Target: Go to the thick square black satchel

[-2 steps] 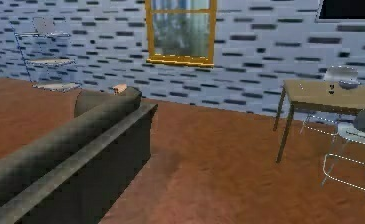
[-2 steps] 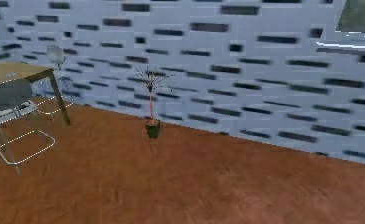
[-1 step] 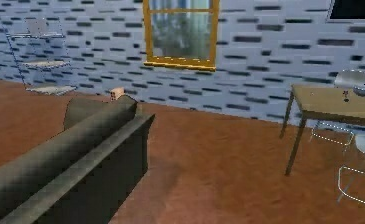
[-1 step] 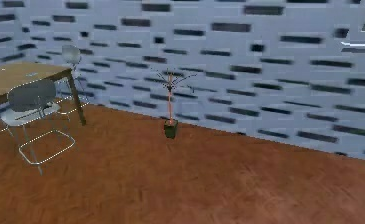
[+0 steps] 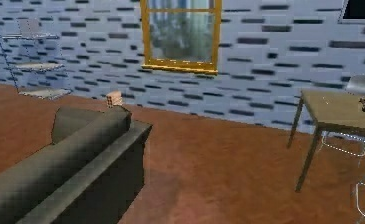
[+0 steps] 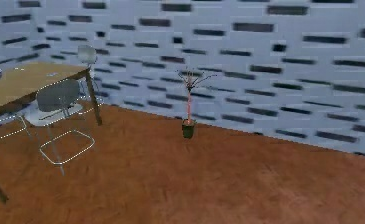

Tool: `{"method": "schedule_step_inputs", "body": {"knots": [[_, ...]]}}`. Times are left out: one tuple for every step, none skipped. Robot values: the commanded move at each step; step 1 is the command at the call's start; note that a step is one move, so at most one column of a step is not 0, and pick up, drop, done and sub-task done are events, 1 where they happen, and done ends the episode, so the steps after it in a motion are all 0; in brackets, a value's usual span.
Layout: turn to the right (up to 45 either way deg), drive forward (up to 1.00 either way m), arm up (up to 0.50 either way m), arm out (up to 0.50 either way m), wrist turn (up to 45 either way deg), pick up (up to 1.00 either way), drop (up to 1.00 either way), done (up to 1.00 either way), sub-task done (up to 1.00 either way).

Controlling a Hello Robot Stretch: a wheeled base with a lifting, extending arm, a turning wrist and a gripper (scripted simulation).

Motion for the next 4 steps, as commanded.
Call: {"method": "schedule_step_inputs", "body": {"knots": [[6.0, 0.00, 0.00, 0.00, 0.0, 0.00, 0.00, 0.00, 0.00], [0.0, 1.00, 0.00, 0.00, 0.0, 0.00, 0.00, 0.00, 0.00], [6.0, 0.00, 0.00, 0.00, 0.0, 0.00, 0.00, 0.00, 0.00], [0.0, 0.35, 0.00, 0.00, 0.0, 0.00, 0.00, 0.00, 0.00]]}}
